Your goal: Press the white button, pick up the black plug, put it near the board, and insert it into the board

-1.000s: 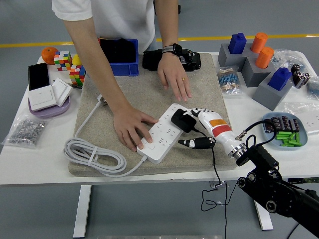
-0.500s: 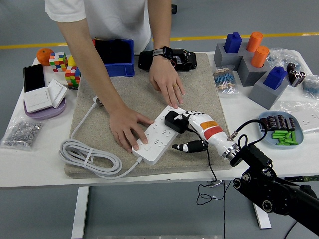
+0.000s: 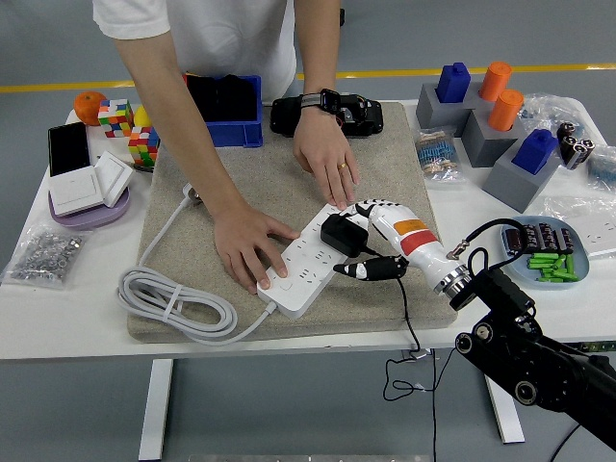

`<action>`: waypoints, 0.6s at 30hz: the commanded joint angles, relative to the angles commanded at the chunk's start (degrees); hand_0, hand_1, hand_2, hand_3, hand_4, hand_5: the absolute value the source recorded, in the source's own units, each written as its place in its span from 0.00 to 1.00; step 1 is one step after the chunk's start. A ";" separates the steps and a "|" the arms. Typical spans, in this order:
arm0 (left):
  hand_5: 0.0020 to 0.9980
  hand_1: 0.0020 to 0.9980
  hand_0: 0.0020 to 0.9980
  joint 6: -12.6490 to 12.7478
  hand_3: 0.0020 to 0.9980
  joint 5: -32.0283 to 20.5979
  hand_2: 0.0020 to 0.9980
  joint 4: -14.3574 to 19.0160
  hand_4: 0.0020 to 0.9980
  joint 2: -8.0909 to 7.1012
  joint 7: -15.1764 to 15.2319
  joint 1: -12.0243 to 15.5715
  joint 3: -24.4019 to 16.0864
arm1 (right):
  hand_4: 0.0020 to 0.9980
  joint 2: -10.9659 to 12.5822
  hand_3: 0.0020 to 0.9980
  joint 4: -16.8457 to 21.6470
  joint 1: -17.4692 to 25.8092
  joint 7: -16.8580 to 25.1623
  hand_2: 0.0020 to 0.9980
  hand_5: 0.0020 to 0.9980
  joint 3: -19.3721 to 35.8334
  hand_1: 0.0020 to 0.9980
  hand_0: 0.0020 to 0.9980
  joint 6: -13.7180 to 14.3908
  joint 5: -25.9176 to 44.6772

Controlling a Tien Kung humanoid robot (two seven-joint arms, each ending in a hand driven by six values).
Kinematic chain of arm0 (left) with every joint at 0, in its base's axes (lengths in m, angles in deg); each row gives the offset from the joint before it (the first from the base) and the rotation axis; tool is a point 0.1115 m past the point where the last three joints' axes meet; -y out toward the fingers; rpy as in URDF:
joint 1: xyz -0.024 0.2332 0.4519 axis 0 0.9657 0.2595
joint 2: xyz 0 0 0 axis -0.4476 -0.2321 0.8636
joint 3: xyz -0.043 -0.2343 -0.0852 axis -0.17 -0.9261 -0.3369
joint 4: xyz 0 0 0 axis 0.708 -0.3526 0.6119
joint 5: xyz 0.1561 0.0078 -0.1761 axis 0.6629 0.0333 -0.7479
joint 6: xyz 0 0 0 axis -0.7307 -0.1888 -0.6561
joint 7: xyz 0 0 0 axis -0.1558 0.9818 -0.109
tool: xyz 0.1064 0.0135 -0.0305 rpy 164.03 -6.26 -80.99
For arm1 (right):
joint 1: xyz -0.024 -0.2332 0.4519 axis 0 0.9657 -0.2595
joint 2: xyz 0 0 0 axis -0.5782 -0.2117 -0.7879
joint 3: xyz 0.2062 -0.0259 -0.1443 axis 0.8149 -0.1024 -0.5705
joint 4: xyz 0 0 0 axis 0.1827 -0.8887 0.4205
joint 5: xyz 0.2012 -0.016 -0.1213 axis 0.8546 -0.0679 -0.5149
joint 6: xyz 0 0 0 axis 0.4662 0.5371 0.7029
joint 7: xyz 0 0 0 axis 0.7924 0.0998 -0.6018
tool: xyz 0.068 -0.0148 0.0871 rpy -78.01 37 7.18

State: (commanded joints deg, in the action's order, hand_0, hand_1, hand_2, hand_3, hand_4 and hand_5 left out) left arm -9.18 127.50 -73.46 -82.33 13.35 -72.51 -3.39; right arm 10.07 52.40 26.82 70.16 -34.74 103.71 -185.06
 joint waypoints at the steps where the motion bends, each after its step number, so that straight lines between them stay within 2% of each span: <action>1: 0.17 0.67 0.70 0.01 0.65 -0.04 0.65 0.00 0.56 0.00 0.00 0.03 -0.01 | 1.00 0.14 0.65 0.78 0.16 -0.09 0.67 0.26 0.83 0.75 0.79 -0.05 -0.17; 8: 0.17 0.67 0.70 0.06 0.65 -0.08 0.65 0.00 0.56 0.07 0.00 0.03 -0.17 | 1.00 1.43 0.64 7.00 3.12 -0.65 0.67 0.27 7.28 0.74 0.78 -0.49 -1.47; 12: 0.17 0.67 0.70 0.17 0.65 -0.46 0.65 0.00 0.56 0.16 0.05 -0.02 -0.15 | 1.00 3.14 0.64 11.54 7.20 -1.20 0.67 0.27 12.73 0.74 0.78 -0.87 -2.35; 18: 0.17 0.67 0.70 0.34 0.65 -0.60 0.65 0.00 0.56 0.19 0.10 -0.25 -0.29 | 1.00 6.07 0.64 16.14 13.38 -2.61 0.67 0.27 20.64 0.74 0.79 -1.61 -3.15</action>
State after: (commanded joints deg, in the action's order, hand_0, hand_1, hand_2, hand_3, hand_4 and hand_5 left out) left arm -8.85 126.91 -73.46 -82.14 13.44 -72.76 -3.68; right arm 16.14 68.54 40.20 67.55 -14.10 102.10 -188.21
